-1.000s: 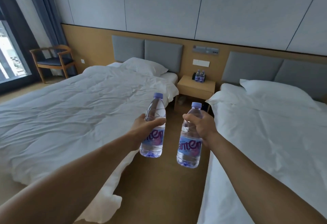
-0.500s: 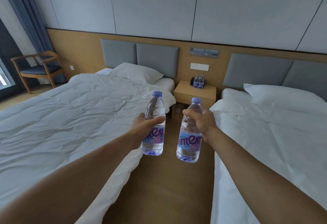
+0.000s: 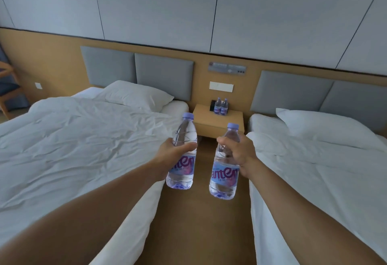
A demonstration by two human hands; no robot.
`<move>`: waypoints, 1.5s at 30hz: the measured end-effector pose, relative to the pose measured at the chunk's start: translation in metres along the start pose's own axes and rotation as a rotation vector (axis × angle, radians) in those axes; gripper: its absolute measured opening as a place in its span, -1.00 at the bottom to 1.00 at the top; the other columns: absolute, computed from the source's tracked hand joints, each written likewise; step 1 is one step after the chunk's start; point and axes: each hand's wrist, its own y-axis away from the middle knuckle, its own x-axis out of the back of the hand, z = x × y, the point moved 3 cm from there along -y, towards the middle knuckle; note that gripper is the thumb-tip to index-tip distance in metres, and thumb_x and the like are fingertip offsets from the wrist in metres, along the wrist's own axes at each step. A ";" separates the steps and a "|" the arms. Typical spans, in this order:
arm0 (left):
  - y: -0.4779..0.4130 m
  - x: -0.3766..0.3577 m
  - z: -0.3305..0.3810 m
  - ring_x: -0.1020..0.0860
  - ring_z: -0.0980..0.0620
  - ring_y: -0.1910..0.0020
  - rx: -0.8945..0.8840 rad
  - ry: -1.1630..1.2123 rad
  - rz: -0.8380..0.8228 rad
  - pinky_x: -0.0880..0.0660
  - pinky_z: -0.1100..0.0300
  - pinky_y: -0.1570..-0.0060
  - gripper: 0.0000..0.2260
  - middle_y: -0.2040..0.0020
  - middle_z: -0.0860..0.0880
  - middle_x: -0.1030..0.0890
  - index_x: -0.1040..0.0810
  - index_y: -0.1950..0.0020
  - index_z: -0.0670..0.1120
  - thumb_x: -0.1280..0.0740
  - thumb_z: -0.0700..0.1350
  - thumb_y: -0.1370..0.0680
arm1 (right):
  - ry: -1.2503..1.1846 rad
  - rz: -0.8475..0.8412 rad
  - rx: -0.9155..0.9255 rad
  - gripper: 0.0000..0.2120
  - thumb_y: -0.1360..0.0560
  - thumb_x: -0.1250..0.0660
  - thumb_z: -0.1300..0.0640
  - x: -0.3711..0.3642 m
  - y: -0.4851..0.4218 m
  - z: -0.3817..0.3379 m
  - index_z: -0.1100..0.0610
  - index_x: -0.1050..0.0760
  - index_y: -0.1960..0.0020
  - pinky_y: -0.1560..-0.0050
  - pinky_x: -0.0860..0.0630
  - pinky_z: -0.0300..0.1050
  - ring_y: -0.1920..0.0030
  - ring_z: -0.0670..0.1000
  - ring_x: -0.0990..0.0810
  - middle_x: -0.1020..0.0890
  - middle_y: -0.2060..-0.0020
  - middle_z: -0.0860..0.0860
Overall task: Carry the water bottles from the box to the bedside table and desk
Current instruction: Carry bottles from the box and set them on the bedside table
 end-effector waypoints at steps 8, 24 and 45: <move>-0.140 -0.008 0.019 -0.71 -0.06 0.17 0.007 -0.027 -0.106 -0.61 0.11 0.17 -0.63 0.13 -0.11 -0.71 -0.58 -0.17 -0.12 -0.52 0.04 -0.47 | -0.025 0.103 -0.031 -0.79 -0.42 -0.49 0.02 -0.004 -0.115 -0.001 0.08 -0.54 0.05 0.04 -0.60 0.00 0.13 0.07 -0.68 -0.68 0.15 0.05; -0.420 -0.083 0.063 -0.68 -0.03 0.13 0.030 -0.054 -0.127 -0.59 0.13 0.12 -0.73 0.10 -0.07 -0.69 -0.55 -0.09 -0.01 -0.48 0.07 -0.49 | -0.079 0.103 -0.057 -0.73 -0.41 -0.51 0.05 0.041 -0.413 -0.002 0.07 -0.52 -0.04 0.02 -0.61 0.03 0.12 0.07 -0.67 -0.67 0.09 0.07; -0.785 -0.117 0.101 -0.72 -0.05 0.06 0.046 -0.049 -0.295 -0.65 0.00 -0.03 -0.43 0.01 -0.08 -0.71 -0.47 -0.27 0.00 -0.54 0.20 -0.37 | -0.110 0.218 -0.095 -0.85 -0.42 -0.49 0.10 0.028 -0.730 -0.014 0.08 -0.53 0.13 0.30 -0.56 -0.16 0.22 0.04 -0.64 -0.67 0.19 0.10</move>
